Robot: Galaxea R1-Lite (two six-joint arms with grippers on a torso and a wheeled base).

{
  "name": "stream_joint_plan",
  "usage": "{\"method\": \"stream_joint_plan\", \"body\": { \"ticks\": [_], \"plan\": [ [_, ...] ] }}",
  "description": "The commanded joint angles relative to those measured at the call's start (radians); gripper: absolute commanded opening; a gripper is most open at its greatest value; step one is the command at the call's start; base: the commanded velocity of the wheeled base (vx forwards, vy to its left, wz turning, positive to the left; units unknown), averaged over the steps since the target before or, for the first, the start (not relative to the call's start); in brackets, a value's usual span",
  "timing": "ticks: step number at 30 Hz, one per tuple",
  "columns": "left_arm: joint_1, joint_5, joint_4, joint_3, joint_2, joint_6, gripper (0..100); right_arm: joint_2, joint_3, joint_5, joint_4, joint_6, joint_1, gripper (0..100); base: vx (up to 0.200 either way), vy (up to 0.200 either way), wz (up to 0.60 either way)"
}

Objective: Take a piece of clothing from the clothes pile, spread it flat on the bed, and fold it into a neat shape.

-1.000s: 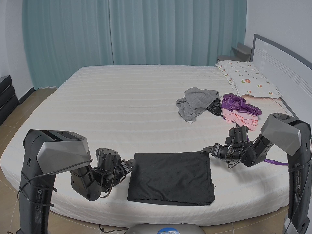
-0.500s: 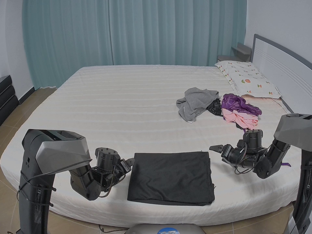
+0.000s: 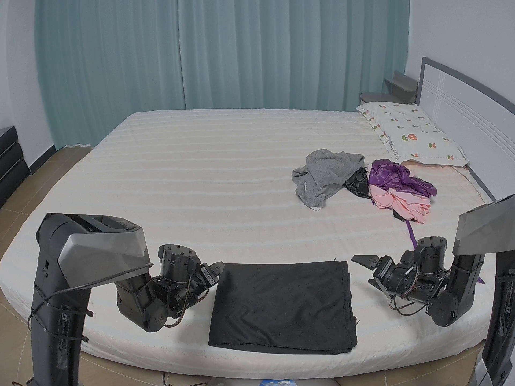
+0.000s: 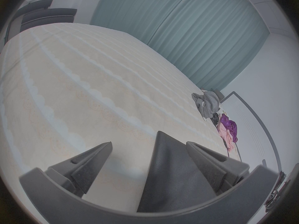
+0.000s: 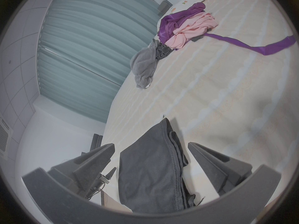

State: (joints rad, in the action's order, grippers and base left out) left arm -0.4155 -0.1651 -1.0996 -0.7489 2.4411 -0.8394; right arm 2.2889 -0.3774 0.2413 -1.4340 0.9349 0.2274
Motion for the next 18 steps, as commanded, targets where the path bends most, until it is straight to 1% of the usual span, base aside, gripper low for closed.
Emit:
{"method": "stream_joint_plan", "body": {
  "ticks": [1, 7, 16, 18],
  "plan": [
    [-0.002, -0.001, 0.000, 0.000, -0.001, -0.001, 100, 0.020, 0.020, 0.001, -0.006, 0.001, 0.000, 100, 0.000, 0.000, 0.00],
    [-0.002, 0.001, 0.000, 0.002, -0.004, -0.003, 100, 0.030, 0.020, 0.001, -0.009, 0.002, -0.003, 100, 0.000, 0.000, 0.00],
    [-0.016, -0.004, 0.000, 0.028, -0.014, -0.003, 100, 0.035, 0.037, 0.000, -0.019, 0.005, -0.008, 100, 0.000, -0.200, 0.00],
    [-0.016, -0.004, 0.000, 0.029, -0.020, -0.003, 100, 0.037, 0.038, 0.000, -0.023, 0.005, -0.010, 100, 0.000, 0.000, 0.00]
  ]
}}
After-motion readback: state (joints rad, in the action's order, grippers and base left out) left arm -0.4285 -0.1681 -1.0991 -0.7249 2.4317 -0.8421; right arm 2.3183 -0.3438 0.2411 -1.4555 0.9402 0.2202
